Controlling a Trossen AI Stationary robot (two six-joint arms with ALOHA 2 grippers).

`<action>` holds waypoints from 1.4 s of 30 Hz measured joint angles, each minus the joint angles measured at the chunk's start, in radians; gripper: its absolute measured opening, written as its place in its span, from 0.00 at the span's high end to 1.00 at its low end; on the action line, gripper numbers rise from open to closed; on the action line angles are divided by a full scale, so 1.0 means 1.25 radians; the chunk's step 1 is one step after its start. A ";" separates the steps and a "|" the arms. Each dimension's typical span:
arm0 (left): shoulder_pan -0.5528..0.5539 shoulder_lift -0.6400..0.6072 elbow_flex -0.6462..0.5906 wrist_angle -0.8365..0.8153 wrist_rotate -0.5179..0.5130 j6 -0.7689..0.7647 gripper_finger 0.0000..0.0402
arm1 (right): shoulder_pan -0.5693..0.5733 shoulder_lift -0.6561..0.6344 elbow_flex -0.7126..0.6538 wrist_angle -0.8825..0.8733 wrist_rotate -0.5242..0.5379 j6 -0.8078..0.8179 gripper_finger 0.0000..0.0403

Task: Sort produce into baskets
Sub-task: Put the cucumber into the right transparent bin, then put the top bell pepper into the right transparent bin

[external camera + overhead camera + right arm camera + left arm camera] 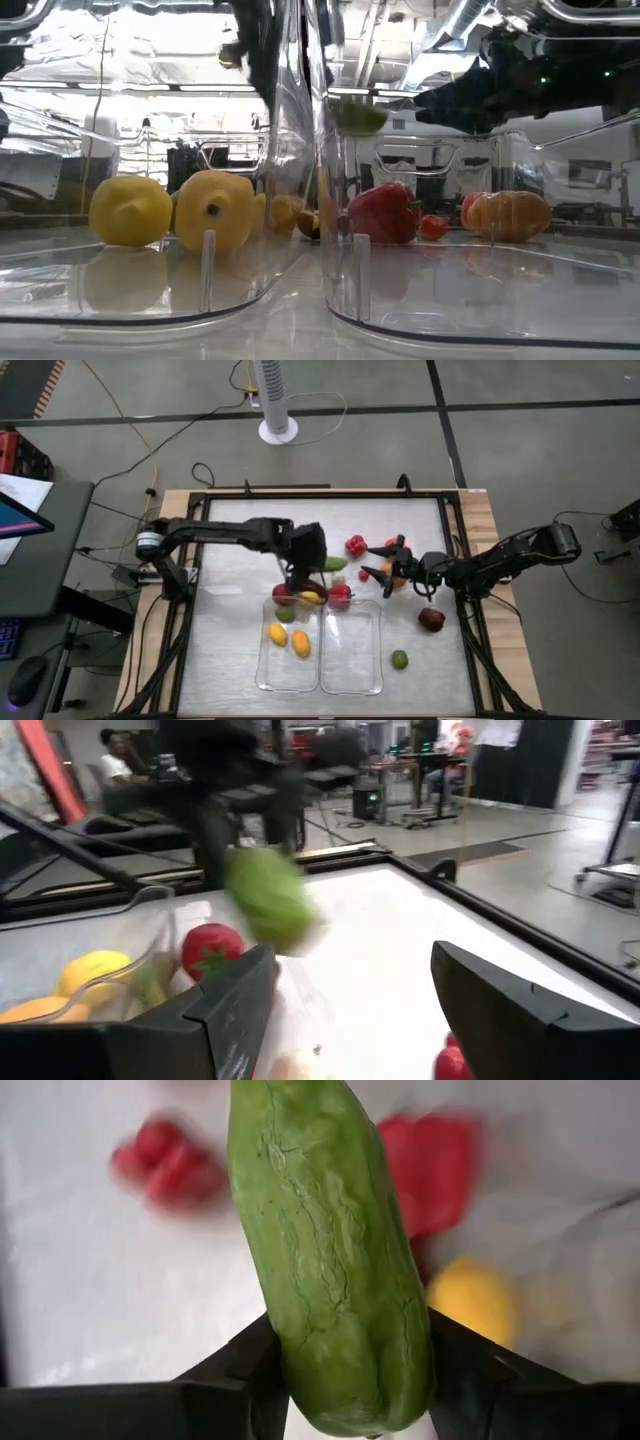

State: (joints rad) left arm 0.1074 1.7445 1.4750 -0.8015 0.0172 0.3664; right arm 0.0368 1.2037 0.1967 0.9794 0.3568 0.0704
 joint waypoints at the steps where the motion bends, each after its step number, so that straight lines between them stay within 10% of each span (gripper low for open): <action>1: -0.018 -0.009 0.000 0.006 0.020 -0.008 0.59 | 0.000 0.000 0.000 0.000 0.008 0.000 0.26; 25: -0.251 -0.017 -0.008 0.141 -0.072 -0.206 0.32 | -0.039 0.000 0.029 -0.128 0.027 0.029 0.26; 30: -0.281 -0.101 -0.151 0.265 -0.112 -0.178 0.37 | -0.081 0.018 0.150 -0.389 0.029 -0.021 0.23; 37: -0.279 -0.313 -0.410 0.507 -0.235 -0.218 0.40 | -0.142 0.103 0.278 -0.470 0.029 -0.173 0.02; 42: -0.282 -0.478 -0.549 0.625 -0.342 -0.207 0.40 | -0.153 0.208 0.342 -0.517 0.018 -0.195 0.05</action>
State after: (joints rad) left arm -0.2455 1.1473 0.7888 -0.0199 -0.4103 0.1074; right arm -0.1543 1.4637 0.6240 0.3326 0.3791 -0.1729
